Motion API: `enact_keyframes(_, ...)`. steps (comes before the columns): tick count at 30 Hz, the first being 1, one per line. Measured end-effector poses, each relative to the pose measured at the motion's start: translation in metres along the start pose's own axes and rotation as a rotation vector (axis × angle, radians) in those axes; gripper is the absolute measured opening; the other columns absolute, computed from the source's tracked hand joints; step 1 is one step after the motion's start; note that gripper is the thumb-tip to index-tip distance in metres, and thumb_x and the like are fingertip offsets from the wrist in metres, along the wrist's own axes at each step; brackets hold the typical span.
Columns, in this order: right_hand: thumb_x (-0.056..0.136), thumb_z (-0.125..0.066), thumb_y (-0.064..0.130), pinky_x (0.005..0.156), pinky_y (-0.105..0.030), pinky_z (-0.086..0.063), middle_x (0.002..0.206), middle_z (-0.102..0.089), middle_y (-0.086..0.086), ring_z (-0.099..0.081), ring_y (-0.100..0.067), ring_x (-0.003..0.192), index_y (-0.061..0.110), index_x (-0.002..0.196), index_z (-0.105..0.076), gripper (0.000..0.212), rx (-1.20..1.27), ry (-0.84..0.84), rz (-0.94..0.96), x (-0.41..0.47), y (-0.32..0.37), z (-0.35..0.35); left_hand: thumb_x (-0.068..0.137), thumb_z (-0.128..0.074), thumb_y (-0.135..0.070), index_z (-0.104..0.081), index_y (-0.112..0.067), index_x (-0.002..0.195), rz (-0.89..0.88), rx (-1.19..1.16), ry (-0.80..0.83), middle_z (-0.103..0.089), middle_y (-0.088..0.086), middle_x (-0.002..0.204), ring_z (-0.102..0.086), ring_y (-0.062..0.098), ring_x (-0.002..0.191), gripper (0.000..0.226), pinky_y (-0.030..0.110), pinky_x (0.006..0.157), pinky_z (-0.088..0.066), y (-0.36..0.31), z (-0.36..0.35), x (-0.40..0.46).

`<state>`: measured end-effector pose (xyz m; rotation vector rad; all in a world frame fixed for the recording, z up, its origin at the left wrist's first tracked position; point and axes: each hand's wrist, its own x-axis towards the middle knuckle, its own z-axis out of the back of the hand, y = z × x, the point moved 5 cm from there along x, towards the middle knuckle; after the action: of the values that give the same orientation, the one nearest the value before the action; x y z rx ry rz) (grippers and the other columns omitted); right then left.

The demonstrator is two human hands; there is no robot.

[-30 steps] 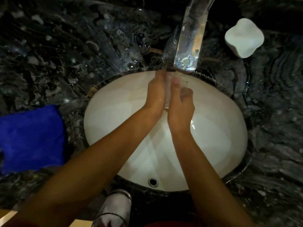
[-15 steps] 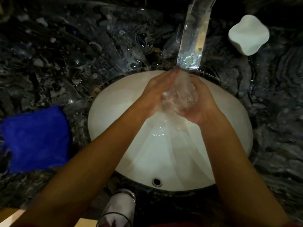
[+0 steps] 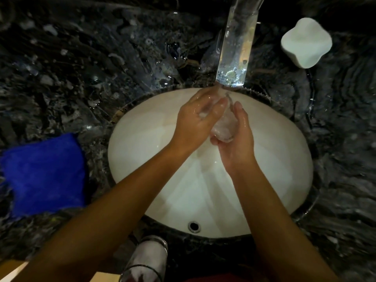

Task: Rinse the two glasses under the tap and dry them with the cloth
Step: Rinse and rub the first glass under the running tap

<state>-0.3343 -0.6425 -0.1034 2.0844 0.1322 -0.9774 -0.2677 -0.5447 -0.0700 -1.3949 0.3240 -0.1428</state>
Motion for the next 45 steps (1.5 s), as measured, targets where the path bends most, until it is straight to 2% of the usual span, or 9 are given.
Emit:
enact_keyframes(5,0.100,-0.050,0.059,0.038,-0.016,-0.028,0.085,-0.065,-0.009,-0.051,-0.021,0.050,0.017,0.111,-0.070,0.047,-0.327,0.138,-0.350,0.019,0.008,0.004,0.086,-0.077,-0.010,-0.069,-0.003,0.115,-0.165,0.279,0.248,-0.063,0.013,0.113,-0.064,0.026,0.105,0.031,0.047,0.091,-0.054,0.006,-0.001,0.005)
enact_keyframes(12,0.093,-0.052,0.056,0.044,-0.022,-0.039,0.078,-0.077,-0.004,-0.060,-0.015,0.052,0.021,0.096,-0.074,0.041,-0.542,-0.182,-0.171,0.023,0.018,-0.010,0.102,-0.052,-0.019,-0.062,0.000,0.114,-0.049,0.143,-0.093,-0.066,0.019,0.108,-0.067,0.028,0.096,0.024,0.037,0.082,-0.055,0.015,0.002,-0.003)
enact_keyframes(17,0.094,-0.055,0.054,0.070,-0.040,-0.059,0.096,-0.073,0.005,-0.073,-0.014,0.082,0.027,0.109,-0.058,0.031,-0.702,-0.263,0.271,-0.001,0.016,-0.011,0.102,-0.053,-0.021,-0.066,-0.021,0.098,0.442,-0.207,-0.102,-0.073,-0.006,0.078,-0.073,0.013,0.070,0.014,0.029,0.057,-0.057,0.027,0.004,0.002)
enact_keyframes(21,0.094,-0.057,0.031,0.082,-0.041,-0.055,0.114,-0.068,-0.006,-0.064,-0.023,0.102,0.017,0.110,-0.066,0.024,-1.041,-0.128,0.786,-0.019,0.027,-0.023,0.098,-0.055,-0.038,-0.073,-0.019,0.097,0.815,-0.356,0.121,-0.076,0.001,0.080,-0.072,0.020,0.076,0.026,0.037,0.070,-0.058,0.043,-0.001,-0.004)
enact_keyframes(25,0.087,-0.068,0.013,0.086,-0.046,-0.051,0.114,-0.068,-0.013,-0.061,-0.033,0.106,0.006,0.103,-0.074,0.019,-1.217,0.076,1.018,-0.022,0.031,-0.038,0.098,-0.053,-0.034,-0.073,-0.013,0.100,0.824,-0.636,0.068,-0.074,0.006,0.088,-0.072,0.023,0.086,0.030,0.035,0.072,-0.058,0.048,-0.002,-0.005)
enact_keyframes(33,0.085,-0.067,0.036,0.078,-0.036,-0.058,0.087,-0.074,-0.001,-0.073,-0.018,0.083,0.023,0.084,-0.074,0.015,-0.849,0.018,0.340,0.006,0.061,-0.046,0.102,-0.043,-0.039,-0.066,-0.010,0.104,0.755,-0.635,0.202,-0.065,0.008,0.081,-0.062,0.024,0.065,0.037,0.027,0.051,-0.045,0.035,-0.001,-0.004)
enact_keyframes(37,0.095,-0.059,0.015,0.065,-0.030,-0.051,0.067,-0.071,0.007,-0.067,-0.013,0.067,0.020,0.080,-0.071,0.020,-0.833,-0.120,0.190,0.019,0.073,-0.040,0.103,-0.044,-0.038,-0.068,-0.013,0.095,0.756,-0.625,0.172,-0.063,0.008,0.081,-0.058,0.025,0.065,0.036,0.029,0.053,-0.041,0.029,-0.003,-0.001)
enact_keyframes(40,0.102,-0.052,0.024,0.088,-0.041,-0.053,0.102,-0.074,-0.004,-0.067,-0.024,0.097,0.009,0.111,-0.071,0.025,-0.975,-0.244,0.468,-0.010,0.056,-0.045,0.101,-0.051,-0.033,-0.069,-0.012,0.095,0.756,-0.594,-0.004,-0.062,0.006,0.080,-0.060,0.024,0.072,0.029,0.031,0.062,-0.046,0.029,-0.002,0.007)
enact_keyframes(45,0.101,-0.052,0.025,0.127,-0.047,-0.023,0.167,-0.028,-0.024,-0.026,-0.037,0.156,0.011,0.153,-0.049,0.054,-1.255,-0.094,0.748,-0.053,0.015,-0.053,0.102,-0.044,-0.025,-0.052,-0.017,0.091,0.919,-0.657,-0.154,-0.056,0.007,0.086,-0.056,0.022,0.073,0.016,0.035,0.085,-0.044,0.034,-0.013,0.000)
